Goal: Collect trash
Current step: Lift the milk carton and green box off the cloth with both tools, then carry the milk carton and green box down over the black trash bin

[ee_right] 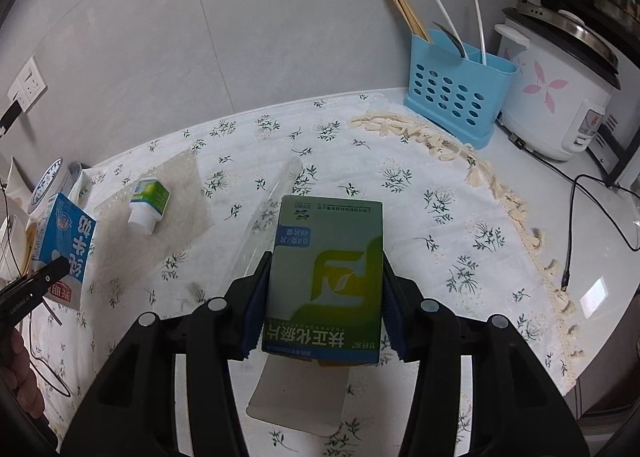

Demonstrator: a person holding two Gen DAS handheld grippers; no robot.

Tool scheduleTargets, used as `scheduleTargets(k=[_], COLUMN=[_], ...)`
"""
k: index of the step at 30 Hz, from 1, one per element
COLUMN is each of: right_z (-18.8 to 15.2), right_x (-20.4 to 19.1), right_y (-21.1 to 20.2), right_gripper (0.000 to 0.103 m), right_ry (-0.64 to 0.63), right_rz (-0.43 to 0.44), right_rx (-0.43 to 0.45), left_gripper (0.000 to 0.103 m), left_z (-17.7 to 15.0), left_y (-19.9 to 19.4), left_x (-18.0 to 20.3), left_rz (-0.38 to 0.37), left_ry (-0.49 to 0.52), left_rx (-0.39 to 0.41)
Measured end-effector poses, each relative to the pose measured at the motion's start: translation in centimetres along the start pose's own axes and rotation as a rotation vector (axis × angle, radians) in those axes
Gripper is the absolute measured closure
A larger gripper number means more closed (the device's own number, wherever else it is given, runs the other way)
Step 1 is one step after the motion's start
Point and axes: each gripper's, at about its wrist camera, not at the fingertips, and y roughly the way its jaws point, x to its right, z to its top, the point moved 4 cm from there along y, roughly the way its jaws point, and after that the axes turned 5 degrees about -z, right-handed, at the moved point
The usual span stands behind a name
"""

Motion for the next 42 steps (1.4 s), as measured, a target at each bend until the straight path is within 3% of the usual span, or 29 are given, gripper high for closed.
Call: scheduleTargets(k=[42], right_z=[-8.6], right_x=[2.3], right_y=[-10.4], right_gripper=[0.056], right_ry=[-0.027], right_rz=[0.026], right_rx=[0.049], left_gripper=[0.063], left_z=[-10.8], left_y=[-9.4], left_x=[5.0], left_rz=[-0.055], left_ry=[0.044], left_rx=[-0.001])
